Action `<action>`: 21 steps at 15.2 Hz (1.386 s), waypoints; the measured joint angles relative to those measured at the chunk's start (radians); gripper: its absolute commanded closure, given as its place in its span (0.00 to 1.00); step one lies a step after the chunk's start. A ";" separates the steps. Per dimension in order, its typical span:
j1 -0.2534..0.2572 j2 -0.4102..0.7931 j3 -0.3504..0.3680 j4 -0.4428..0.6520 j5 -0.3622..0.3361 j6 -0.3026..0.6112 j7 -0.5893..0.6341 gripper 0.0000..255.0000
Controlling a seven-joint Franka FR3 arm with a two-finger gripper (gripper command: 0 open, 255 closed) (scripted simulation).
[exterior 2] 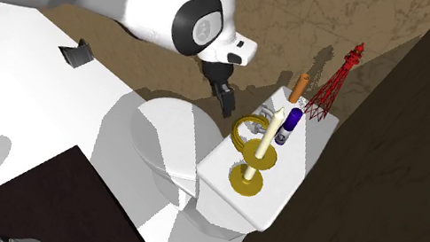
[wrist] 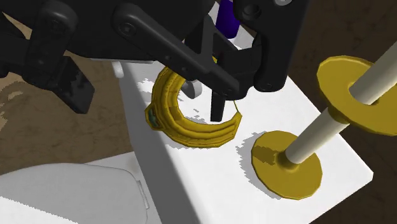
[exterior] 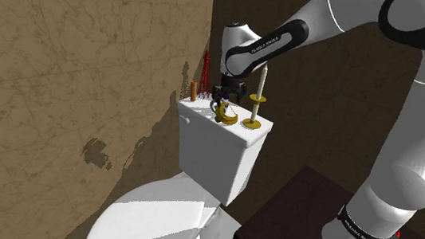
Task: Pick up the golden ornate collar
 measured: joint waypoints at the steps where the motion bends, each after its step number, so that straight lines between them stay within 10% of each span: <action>1: 0.002 0.036 -0.006 0.028 -0.017 0.011 0.022 0.00; 15: 0.024 0.316 -0.065 0.238 -0.118 0.104 0.154 0.00; 16: 0.025 0.319 -0.066 0.236 -0.119 0.108 0.156 1.00; 21: 0.027 0.319 -0.065 0.238 -0.120 0.113 0.159 1.00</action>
